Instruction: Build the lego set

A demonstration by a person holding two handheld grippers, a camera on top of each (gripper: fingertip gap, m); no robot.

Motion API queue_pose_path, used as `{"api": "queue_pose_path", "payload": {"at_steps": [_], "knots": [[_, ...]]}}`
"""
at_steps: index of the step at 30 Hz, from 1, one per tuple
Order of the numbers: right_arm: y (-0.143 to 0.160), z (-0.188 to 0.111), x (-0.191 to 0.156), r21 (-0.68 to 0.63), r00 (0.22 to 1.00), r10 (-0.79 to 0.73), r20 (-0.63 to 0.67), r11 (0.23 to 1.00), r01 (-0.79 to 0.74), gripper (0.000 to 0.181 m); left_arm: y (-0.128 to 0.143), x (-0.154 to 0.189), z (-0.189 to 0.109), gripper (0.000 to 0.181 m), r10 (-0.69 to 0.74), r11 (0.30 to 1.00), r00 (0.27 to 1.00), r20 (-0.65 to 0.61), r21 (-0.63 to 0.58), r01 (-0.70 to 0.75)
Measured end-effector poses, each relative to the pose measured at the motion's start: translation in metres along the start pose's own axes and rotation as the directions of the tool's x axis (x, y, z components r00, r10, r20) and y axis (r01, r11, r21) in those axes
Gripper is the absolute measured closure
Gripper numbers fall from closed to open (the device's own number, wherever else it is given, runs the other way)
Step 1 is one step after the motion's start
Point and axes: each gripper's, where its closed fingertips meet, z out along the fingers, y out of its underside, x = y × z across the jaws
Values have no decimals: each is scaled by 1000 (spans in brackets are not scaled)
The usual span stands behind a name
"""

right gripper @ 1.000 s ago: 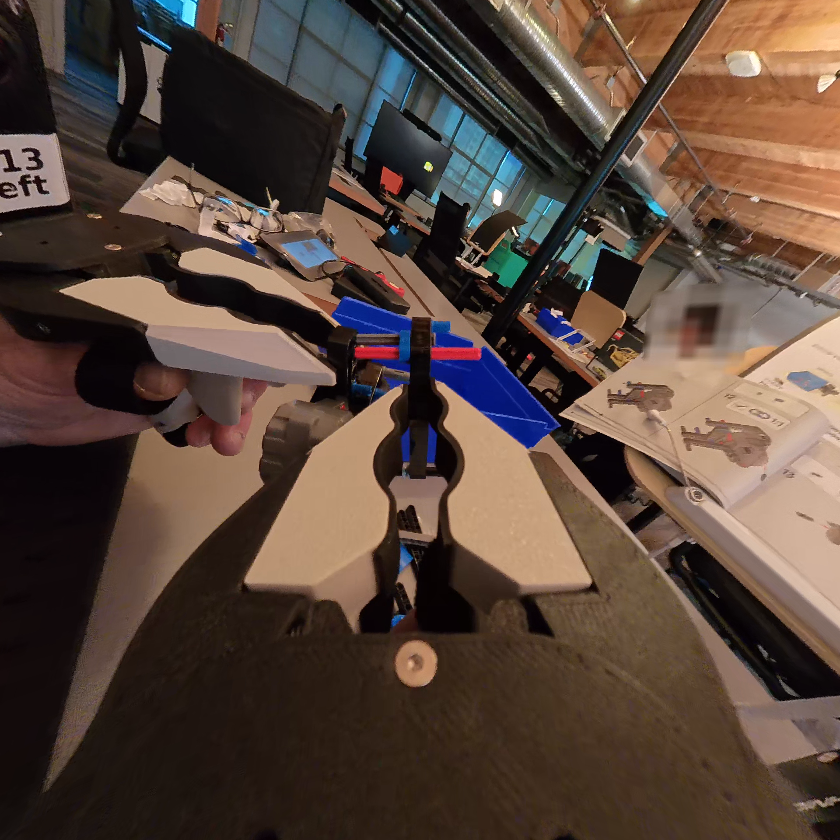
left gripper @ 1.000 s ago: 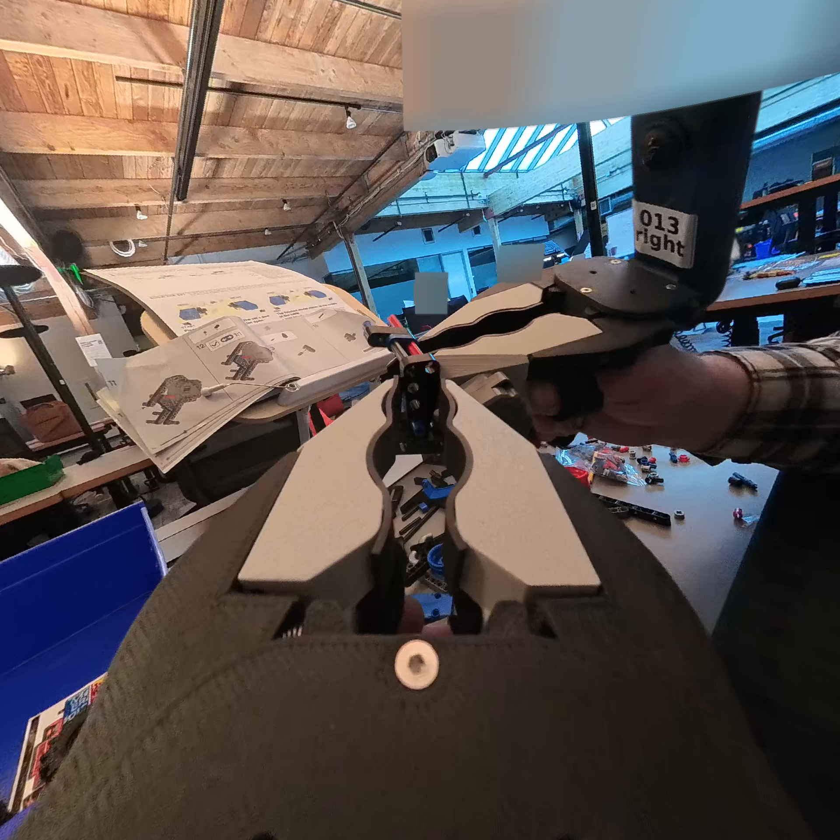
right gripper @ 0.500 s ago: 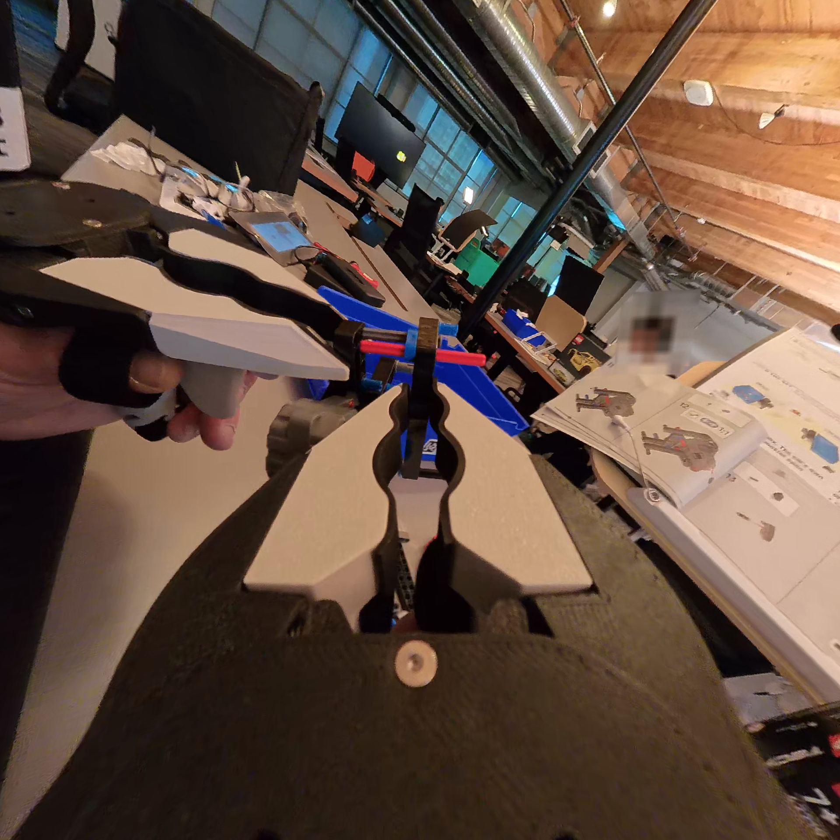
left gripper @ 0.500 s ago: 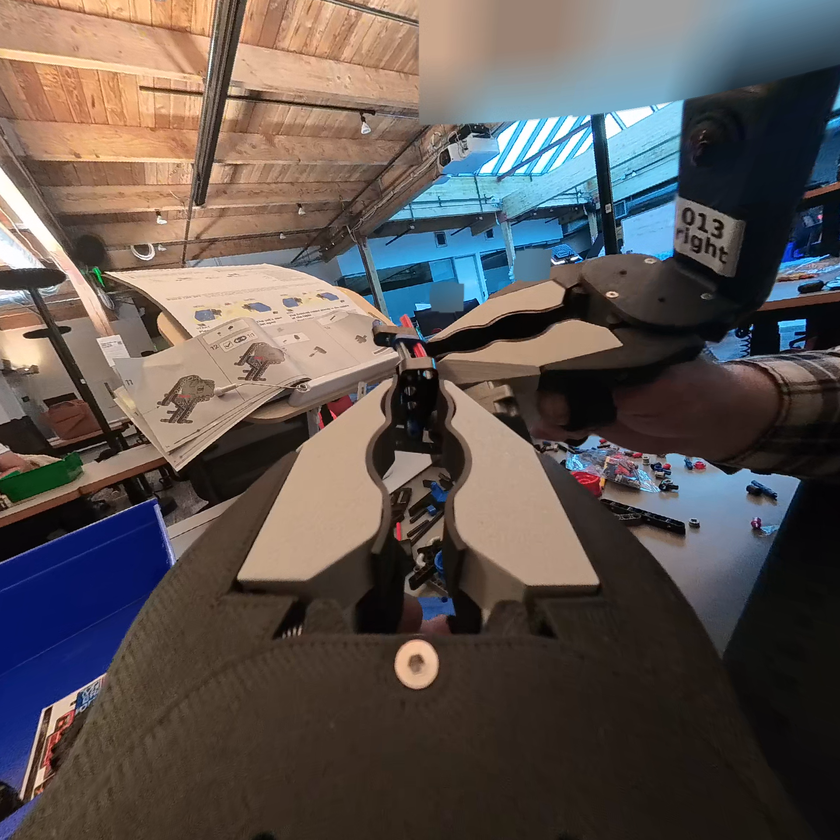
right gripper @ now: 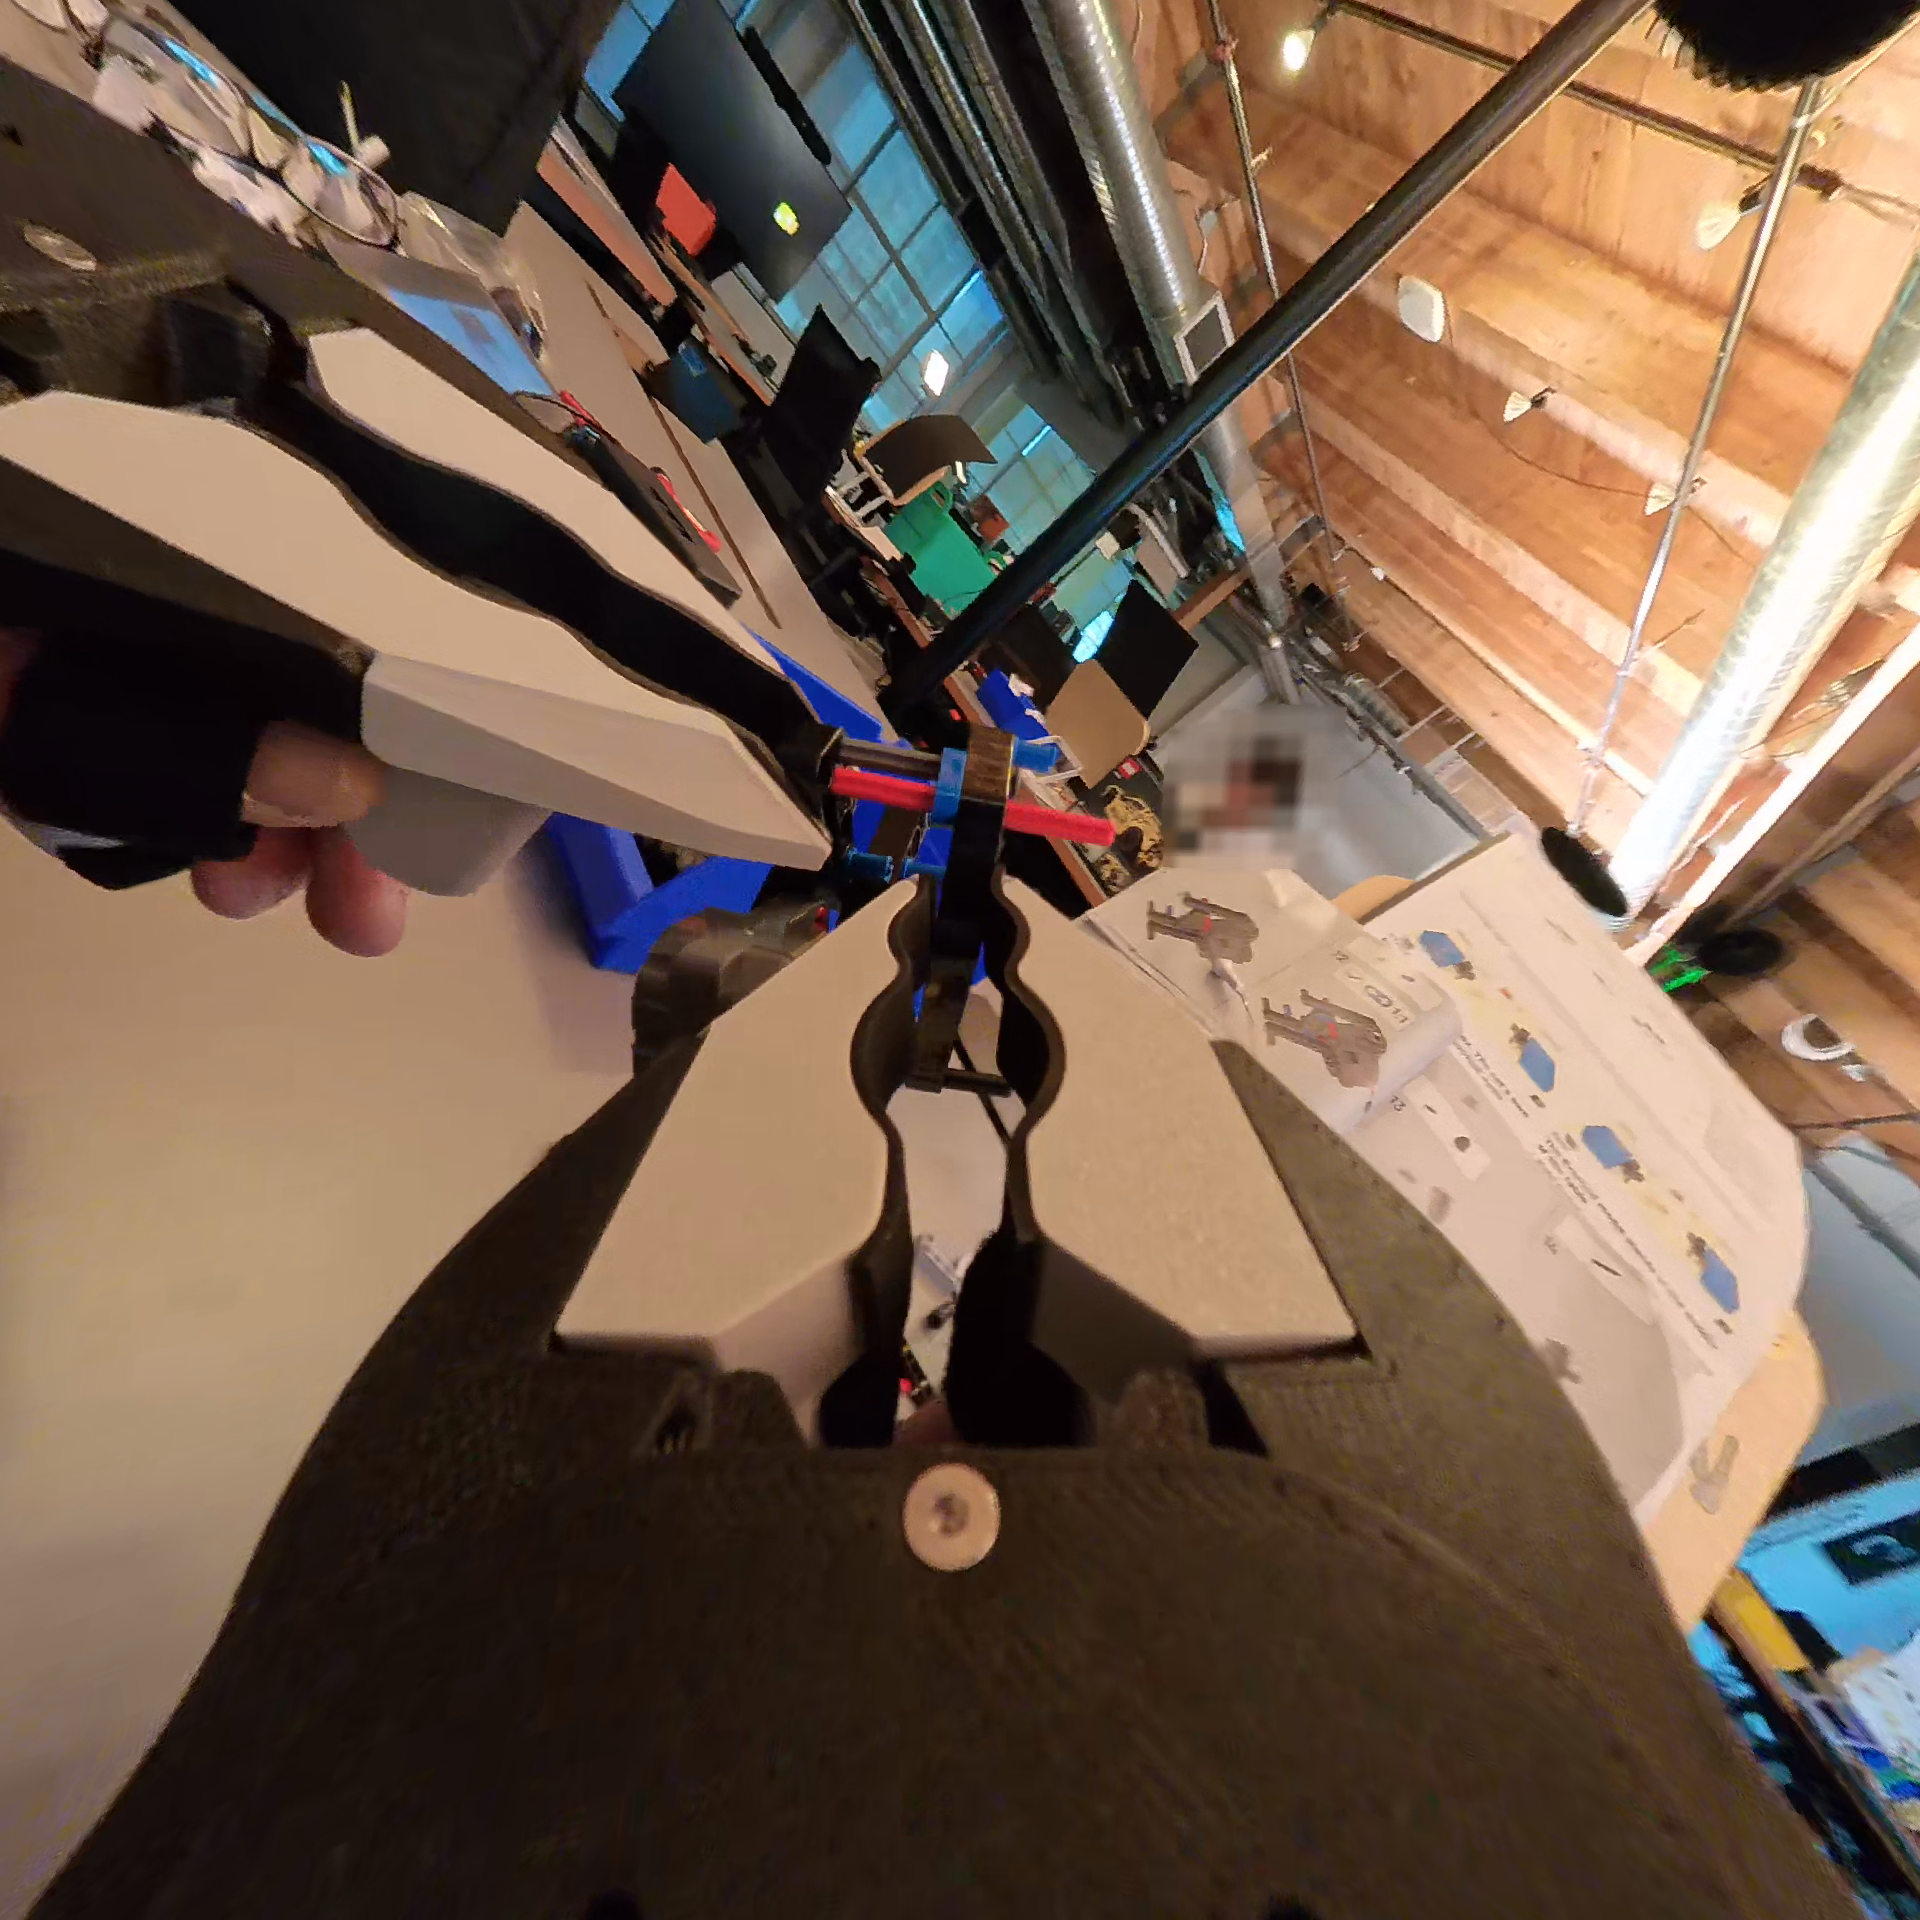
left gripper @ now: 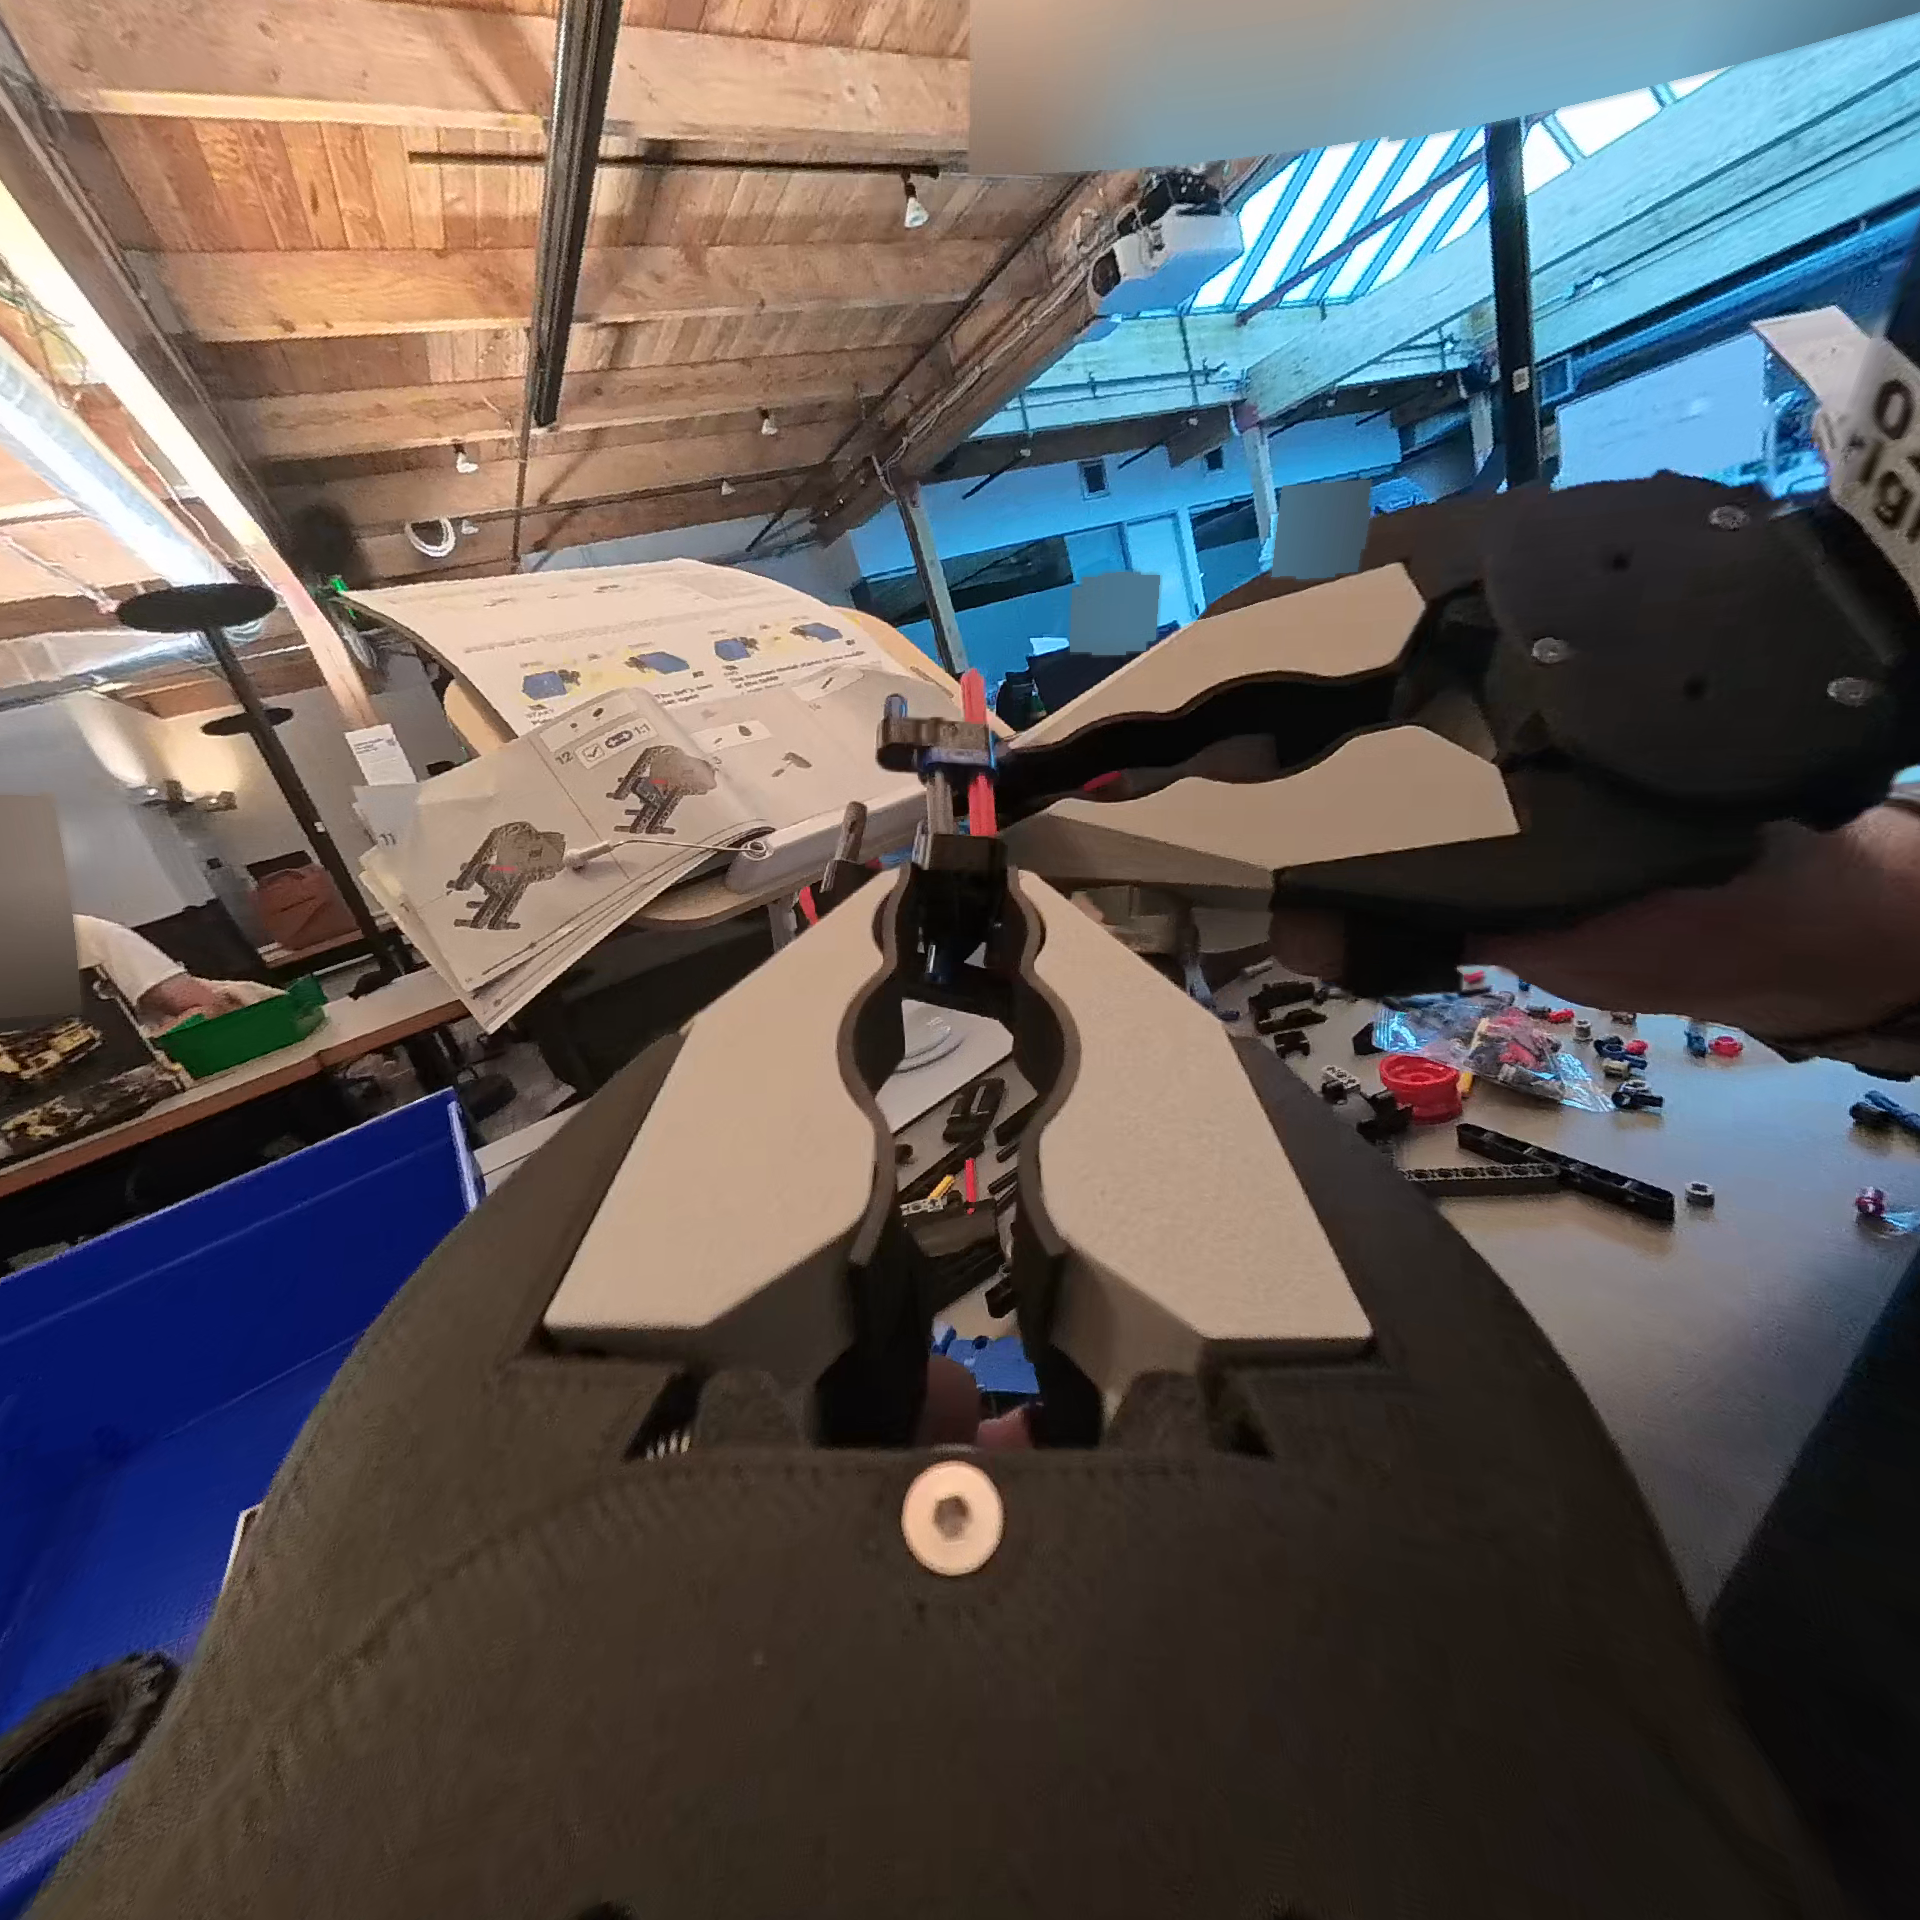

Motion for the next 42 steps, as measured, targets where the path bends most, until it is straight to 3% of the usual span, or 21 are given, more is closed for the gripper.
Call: {"api": "queue_pose_path", "payload": {"at_steps": [16, 27, 34, 42], "knots": [[10, 2, 6, -44, 993, -85, -81, 996, 81, 175, 4, -10, 12, 168, -82, 993, 987, 136, -70, 93], [13, 4, -1, -57, 989, -132, -67, 990, 129, 176, 11, -10, 14, 168, 13, 990, 986, 165, -143, 11], [17, 7, -5, -46, 993, -116, -5, 992, 116, 173, 16, -12, 14, 168, -71, 986, 986, 153, -140, 93], [29, 6, 3, -39, 996, 5, 87, 999, -1, 137, 28, -18, 20, 168, -130, 968, 980, 153, -196, 159]]}}
